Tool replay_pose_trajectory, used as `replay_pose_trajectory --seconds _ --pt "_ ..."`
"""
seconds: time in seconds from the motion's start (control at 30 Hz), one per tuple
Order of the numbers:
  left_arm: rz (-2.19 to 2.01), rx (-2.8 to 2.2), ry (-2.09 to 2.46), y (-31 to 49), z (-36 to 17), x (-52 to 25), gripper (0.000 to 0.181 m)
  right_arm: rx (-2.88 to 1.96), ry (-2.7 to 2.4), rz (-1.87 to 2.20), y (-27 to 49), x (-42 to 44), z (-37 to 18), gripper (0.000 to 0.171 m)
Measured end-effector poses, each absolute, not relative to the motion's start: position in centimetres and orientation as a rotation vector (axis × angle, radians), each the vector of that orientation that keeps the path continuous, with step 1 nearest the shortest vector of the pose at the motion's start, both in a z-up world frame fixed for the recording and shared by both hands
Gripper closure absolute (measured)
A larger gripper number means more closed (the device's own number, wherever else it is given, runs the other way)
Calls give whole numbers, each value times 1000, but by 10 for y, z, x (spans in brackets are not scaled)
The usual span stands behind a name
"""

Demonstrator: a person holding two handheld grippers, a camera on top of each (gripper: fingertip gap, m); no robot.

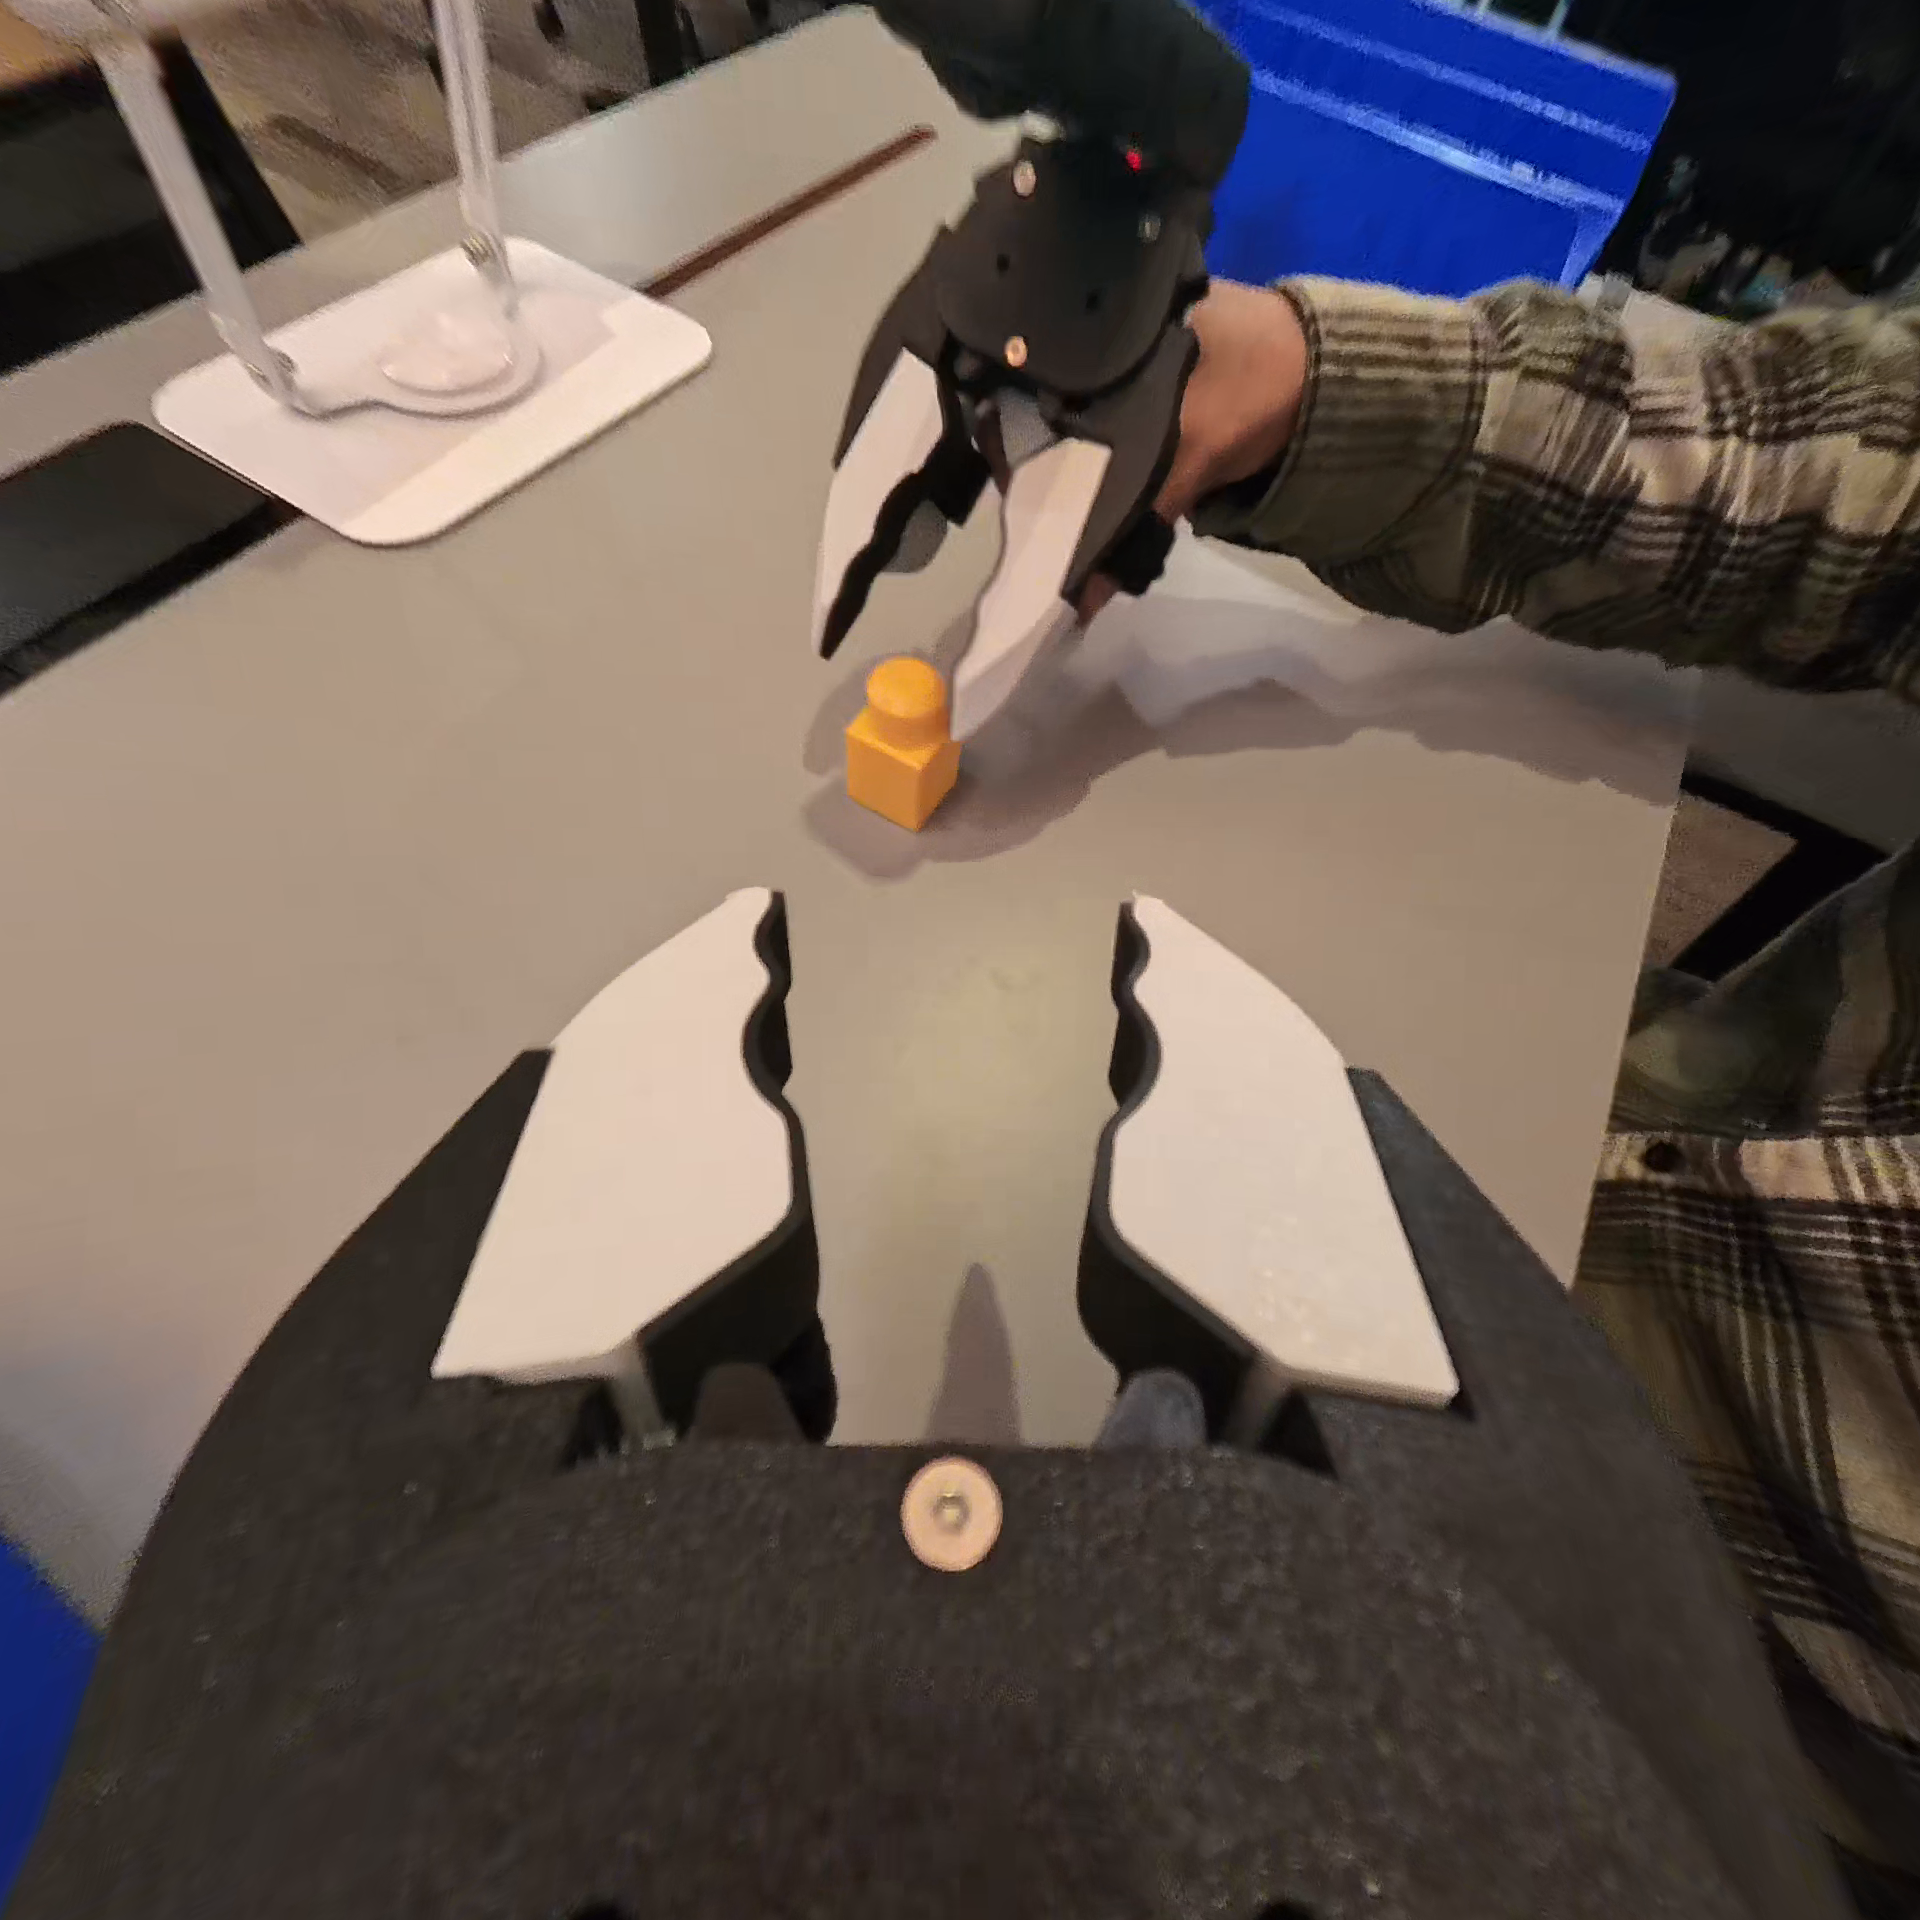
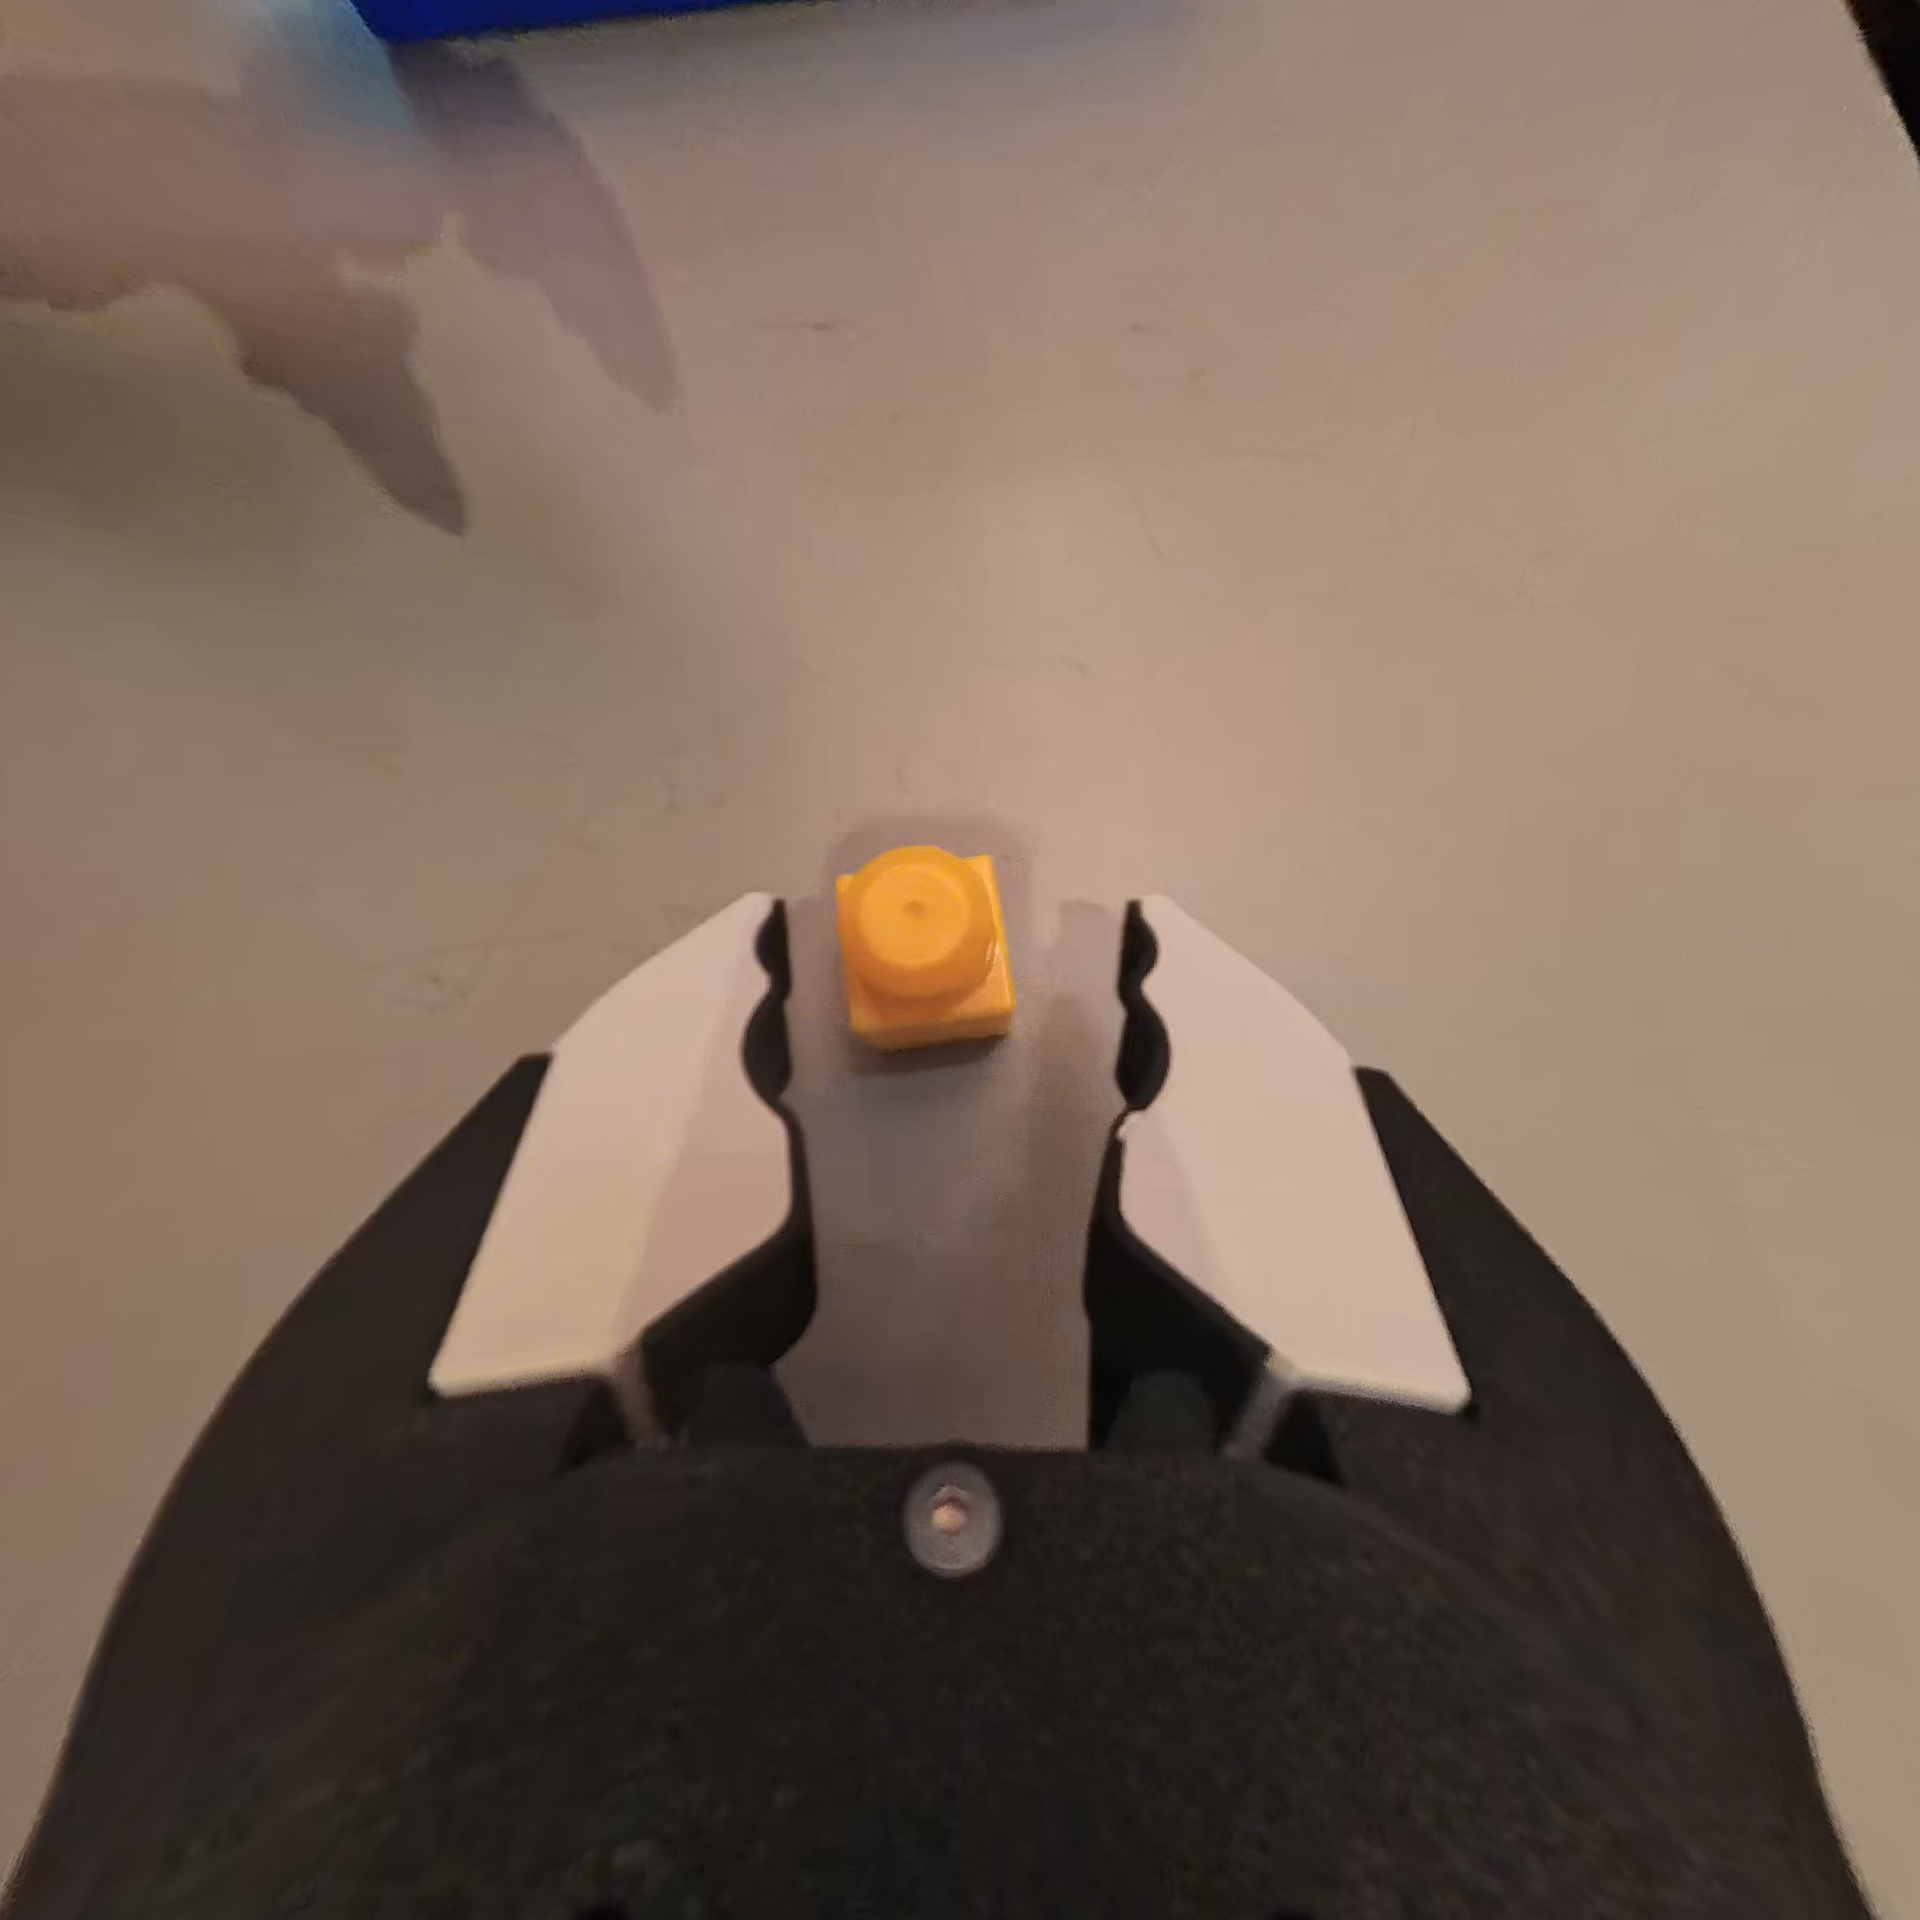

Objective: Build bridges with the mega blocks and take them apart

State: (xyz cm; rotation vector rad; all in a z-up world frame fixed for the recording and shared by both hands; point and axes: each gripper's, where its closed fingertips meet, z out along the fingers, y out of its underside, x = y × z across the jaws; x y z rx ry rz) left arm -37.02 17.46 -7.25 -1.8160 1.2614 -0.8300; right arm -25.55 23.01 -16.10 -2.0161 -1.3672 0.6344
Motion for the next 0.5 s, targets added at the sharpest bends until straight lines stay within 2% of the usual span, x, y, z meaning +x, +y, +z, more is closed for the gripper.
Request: replay_pose_trajectory --seconds 0.07,0.23,0.37,0.5 --pt "-807 -1797 1209 178 -54 -386 122 -1985 -1329 641 228 -254 -149 99" --pt "-548 -1873 1049 214 -24 -478 126 -1907 -1191 696 195 -233 -103 103" --pt "-335 -2092 913 257 -36 -578 125 -1901 -1066 698 149 -201 -83 104" --pt "-261 -2278 835 283 -66 -634 126 -1910 -950 694 100 -171 -82 104"
